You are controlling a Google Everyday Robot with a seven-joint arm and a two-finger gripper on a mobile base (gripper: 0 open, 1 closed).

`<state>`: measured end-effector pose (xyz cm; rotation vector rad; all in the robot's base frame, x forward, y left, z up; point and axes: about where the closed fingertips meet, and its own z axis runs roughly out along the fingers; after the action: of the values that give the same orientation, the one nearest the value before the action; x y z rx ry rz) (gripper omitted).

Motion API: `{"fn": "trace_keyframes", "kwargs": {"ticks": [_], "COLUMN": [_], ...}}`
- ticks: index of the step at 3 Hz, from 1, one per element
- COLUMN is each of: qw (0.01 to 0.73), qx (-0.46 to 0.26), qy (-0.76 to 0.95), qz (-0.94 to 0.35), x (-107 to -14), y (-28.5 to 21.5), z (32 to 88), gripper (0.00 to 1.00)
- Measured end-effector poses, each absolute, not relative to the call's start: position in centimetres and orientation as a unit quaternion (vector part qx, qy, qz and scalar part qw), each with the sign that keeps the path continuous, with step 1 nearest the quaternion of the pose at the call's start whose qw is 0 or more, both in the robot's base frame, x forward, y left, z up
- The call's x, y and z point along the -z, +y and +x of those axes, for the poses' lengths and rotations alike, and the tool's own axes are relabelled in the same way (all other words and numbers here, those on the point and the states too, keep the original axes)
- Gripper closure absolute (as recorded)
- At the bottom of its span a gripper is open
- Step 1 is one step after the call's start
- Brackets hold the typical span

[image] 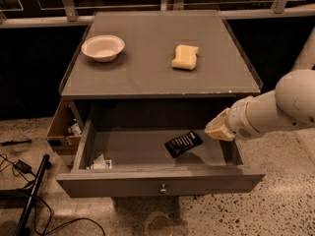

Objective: Pick rxbar chocolate from top drawer and place on counter

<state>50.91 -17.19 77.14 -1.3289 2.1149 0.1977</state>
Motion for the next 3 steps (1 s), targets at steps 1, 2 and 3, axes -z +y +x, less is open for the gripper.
{"fn": "trace_keyframes", "kwargs": {"ticks": [1,2,3], "qw": [0.320,0.330,0.333], "qx": [-0.093,-0.110,-0.123], "qy": [0.808,0.809,0.805], "qz": [-0.486,-0.474,-0.476], "x": [-73.7,-70.7,-68.5], "y": [-16.8,-16.1,-15.1], "z": [51.1,51.5,52.0], "gripper": [1.00,1.00,0.83]}}
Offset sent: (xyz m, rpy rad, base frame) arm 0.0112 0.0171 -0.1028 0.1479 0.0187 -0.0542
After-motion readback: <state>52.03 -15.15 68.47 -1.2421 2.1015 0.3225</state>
